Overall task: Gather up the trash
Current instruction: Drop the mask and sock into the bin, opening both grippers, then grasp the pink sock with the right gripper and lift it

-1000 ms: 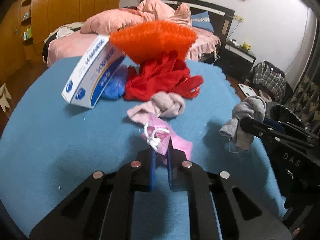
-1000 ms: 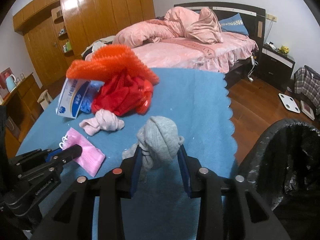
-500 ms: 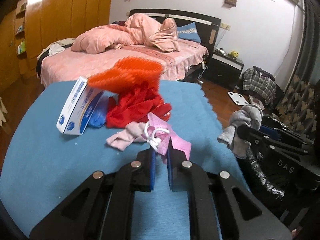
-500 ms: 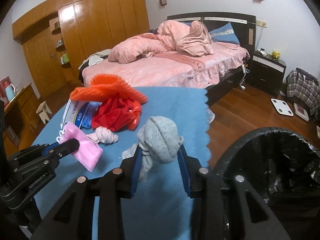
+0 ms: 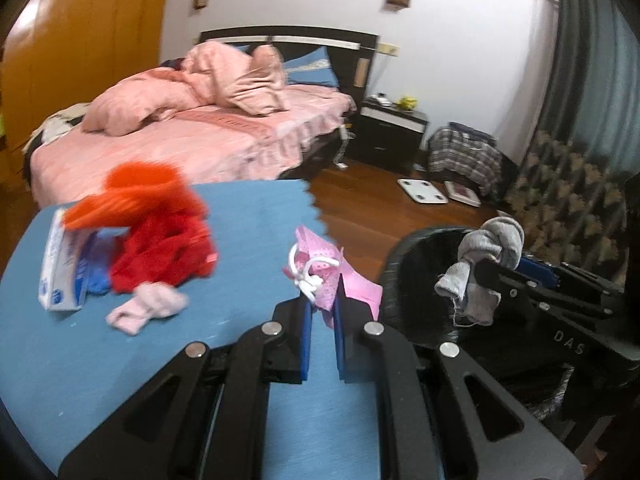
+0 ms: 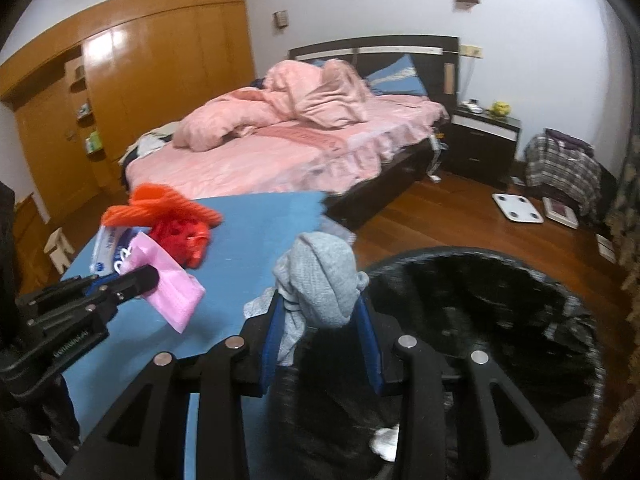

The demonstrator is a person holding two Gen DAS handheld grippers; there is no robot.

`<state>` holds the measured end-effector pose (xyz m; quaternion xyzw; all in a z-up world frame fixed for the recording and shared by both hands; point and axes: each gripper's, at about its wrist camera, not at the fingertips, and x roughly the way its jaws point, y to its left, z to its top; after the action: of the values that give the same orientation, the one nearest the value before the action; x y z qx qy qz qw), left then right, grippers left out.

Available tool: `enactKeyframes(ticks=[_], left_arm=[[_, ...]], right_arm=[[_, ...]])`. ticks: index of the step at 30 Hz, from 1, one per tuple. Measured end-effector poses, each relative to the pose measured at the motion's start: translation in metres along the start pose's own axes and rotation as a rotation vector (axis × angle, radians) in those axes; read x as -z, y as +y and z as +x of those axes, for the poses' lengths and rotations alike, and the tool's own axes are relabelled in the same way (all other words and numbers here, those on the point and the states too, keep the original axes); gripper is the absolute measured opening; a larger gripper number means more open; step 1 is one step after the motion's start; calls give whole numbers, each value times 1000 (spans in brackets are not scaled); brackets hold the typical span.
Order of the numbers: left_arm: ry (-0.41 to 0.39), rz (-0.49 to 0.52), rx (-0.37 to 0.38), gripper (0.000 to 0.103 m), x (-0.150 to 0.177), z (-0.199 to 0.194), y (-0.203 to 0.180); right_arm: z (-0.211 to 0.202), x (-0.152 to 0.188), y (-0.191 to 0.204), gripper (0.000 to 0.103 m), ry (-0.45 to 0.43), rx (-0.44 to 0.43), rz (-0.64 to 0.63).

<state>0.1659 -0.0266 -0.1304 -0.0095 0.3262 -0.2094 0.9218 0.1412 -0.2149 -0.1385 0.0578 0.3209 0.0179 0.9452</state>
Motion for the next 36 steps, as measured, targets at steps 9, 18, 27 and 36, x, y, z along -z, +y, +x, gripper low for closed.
enactKeyframes(ticks=[9,18,27,36], left_arm=[[12,86,138,9,-10,28,-72],[51,117,223,55,-3,46,-103],[31,91,103,76,10,28,-66],[-15,32,-83,82,18,-6,8]], right_arm=[[-23,16,-69,36,2,137,70],[-32,26,-111,61,4,253,120],[-32,25,-108,97,-23,269,132],[-13,13,-46,97,-25,146,77]])
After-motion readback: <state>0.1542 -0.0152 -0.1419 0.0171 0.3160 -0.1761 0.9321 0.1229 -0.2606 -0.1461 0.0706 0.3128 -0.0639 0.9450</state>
